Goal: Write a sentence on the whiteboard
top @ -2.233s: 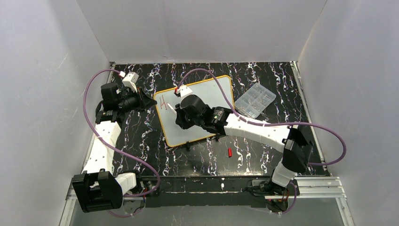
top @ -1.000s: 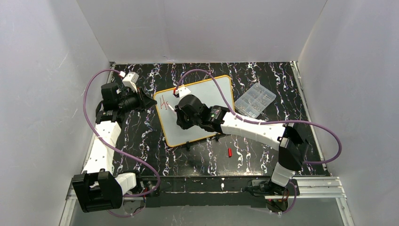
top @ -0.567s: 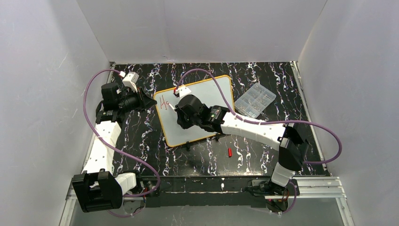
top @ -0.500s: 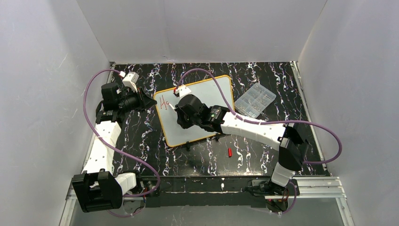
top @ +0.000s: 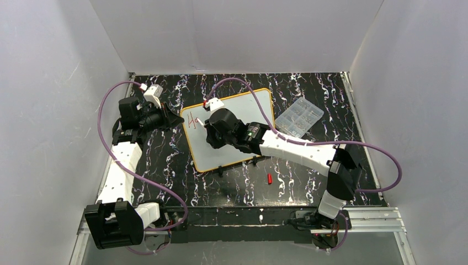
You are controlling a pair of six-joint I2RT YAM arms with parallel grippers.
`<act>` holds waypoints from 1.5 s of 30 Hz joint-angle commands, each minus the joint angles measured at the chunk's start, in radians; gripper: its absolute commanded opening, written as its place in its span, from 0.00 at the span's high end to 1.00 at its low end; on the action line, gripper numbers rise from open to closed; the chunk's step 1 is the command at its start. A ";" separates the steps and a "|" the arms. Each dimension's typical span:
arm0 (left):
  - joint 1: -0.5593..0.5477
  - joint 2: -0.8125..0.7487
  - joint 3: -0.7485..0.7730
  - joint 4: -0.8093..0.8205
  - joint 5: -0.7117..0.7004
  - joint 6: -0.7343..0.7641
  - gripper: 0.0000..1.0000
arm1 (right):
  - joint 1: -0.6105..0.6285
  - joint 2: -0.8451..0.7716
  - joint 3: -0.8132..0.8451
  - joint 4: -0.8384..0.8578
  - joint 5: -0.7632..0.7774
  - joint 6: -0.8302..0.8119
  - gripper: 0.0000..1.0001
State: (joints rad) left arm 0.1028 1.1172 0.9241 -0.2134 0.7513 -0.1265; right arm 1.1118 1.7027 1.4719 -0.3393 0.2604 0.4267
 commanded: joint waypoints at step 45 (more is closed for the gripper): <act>-0.003 -0.030 -0.001 -0.007 0.034 0.012 1.00 | 0.013 -0.120 -0.075 0.087 0.084 0.005 0.99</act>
State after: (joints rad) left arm 0.1028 1.1160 0.9241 -0.2134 0.7517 -0.1265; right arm 1.1278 1.6062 1.3338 -0.3130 0.2501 0.4625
